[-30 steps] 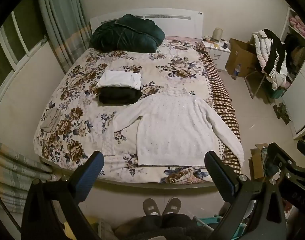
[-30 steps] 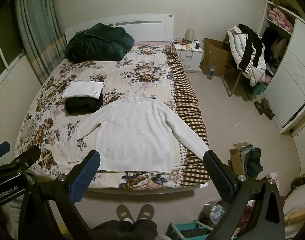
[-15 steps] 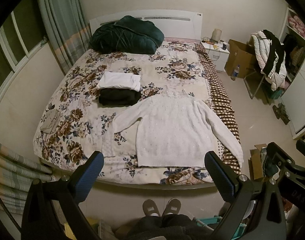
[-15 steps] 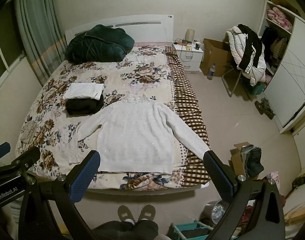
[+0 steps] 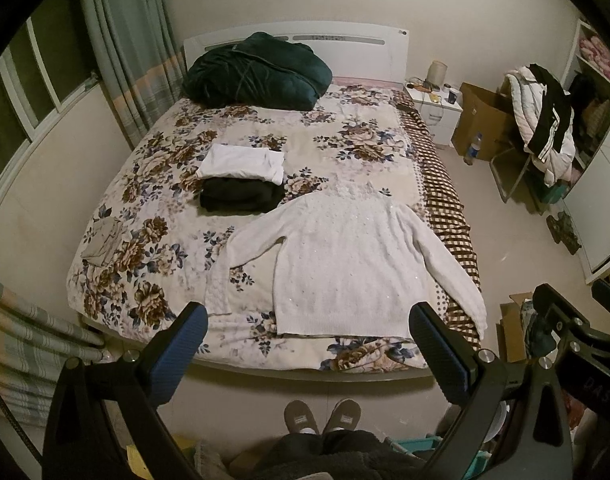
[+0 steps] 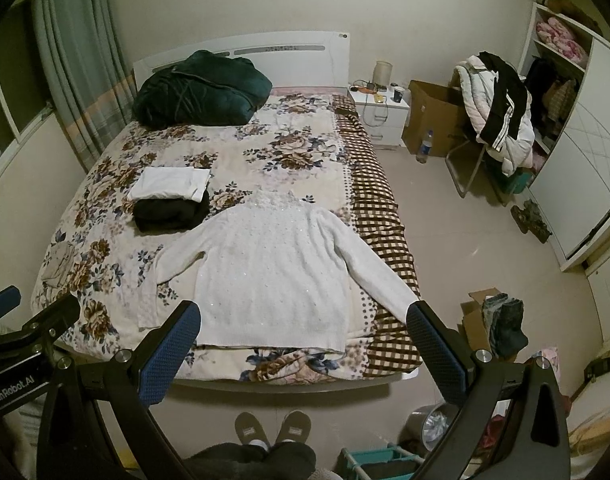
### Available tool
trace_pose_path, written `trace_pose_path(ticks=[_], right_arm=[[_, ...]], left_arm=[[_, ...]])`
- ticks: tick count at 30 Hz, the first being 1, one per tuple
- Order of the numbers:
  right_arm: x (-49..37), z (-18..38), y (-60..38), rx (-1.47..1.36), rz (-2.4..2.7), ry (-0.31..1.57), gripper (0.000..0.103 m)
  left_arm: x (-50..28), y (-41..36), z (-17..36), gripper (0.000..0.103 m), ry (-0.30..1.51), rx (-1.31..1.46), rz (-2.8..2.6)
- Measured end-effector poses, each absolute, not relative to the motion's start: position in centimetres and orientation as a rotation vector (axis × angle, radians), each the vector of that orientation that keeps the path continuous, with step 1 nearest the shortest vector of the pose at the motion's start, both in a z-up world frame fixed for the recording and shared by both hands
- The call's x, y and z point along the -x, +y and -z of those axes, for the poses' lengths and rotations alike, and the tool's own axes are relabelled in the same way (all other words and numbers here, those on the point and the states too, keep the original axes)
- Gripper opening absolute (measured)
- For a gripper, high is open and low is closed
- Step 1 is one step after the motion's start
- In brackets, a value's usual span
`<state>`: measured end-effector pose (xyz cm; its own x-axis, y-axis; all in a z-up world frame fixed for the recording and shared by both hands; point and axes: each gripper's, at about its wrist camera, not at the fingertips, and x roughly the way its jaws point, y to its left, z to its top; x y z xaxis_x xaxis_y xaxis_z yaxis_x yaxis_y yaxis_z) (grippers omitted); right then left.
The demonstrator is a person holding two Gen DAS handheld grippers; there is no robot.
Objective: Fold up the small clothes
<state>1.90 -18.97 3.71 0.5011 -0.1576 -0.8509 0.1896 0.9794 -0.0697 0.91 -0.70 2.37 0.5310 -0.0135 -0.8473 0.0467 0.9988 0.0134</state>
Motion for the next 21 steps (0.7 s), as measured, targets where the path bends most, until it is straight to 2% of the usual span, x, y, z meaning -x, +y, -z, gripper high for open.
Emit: trace_pose_path(ticks=[7,21], right_arm=[[-3.5,-6.0,-18.4,-0.033,0.216,1.022,0.103],[-3.7,-6.5,-19.0,-0.035,0.216,1.017,0.103]], left_arm=[[-1.0,-0.5,-2.6,0.103,1.007,-0.037,0.037],[-1.7,-0.5,-3.2,0.103,1.004,-0.035,0.04]])
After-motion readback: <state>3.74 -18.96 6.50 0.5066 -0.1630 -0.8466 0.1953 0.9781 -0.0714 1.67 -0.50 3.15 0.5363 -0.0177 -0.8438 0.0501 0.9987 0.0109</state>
